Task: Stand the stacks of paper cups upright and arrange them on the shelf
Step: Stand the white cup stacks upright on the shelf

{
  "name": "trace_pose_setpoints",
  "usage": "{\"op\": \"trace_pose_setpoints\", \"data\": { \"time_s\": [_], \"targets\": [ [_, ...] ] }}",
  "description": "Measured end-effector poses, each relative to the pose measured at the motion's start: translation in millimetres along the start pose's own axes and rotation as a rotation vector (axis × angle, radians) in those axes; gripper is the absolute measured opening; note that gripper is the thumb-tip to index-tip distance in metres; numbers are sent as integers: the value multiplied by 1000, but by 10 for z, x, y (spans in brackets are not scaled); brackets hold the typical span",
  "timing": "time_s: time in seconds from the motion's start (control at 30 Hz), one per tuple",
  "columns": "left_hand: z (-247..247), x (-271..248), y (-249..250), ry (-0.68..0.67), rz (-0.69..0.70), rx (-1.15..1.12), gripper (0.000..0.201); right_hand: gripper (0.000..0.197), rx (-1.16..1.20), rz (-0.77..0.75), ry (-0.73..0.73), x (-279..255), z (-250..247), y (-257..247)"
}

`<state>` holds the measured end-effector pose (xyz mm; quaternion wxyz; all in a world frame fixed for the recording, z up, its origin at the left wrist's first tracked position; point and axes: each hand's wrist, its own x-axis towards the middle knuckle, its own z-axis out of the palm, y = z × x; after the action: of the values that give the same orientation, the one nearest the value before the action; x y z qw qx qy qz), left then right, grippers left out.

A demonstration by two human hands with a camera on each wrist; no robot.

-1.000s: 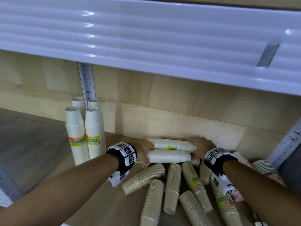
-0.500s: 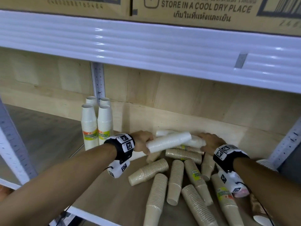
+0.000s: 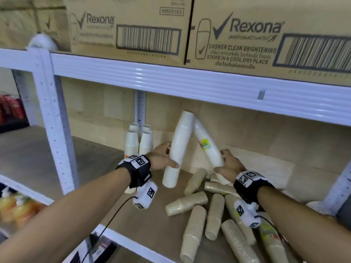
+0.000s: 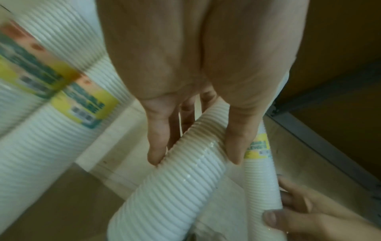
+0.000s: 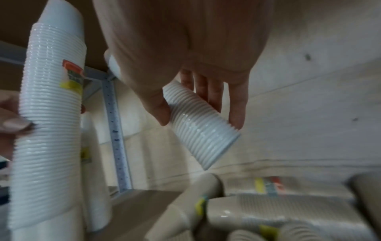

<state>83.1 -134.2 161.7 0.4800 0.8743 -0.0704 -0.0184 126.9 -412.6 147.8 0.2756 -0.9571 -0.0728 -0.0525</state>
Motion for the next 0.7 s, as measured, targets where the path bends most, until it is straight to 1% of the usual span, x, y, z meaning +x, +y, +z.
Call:
{"op": "trace_pose_setpoints", "data": {
  "time_s": [0.07,0.17,0.23,0.33,0.47,0.6,0.7],
  "targets": [
    [-103,-120,-26,11,-24,-36,70,62,107,-37,4,-39,112,-236],
    [-249,-299,-106,28,-62,-23,60,53,234,-64,-13,-106,305,-569],
    [-328,-401,-197,33,-107,-10,59,53,284,-84,-45,-167,442,-780],
    [-400,-527,-364,53,-166,22,61,59,321,-115,-127,-242,678,-1036],
    [-468,-677,-585,89,-203,79,59,64,334,-178,-228,-288,1013,-1249],
    [-542,-784,-820,102,-230,66,62,71,438,-181,-297,-349,1376,-1352],
    [-564,-851,-980,119,-244,54,62,69,484,-189,-342,-365,1605,-1389]
  ]
}}
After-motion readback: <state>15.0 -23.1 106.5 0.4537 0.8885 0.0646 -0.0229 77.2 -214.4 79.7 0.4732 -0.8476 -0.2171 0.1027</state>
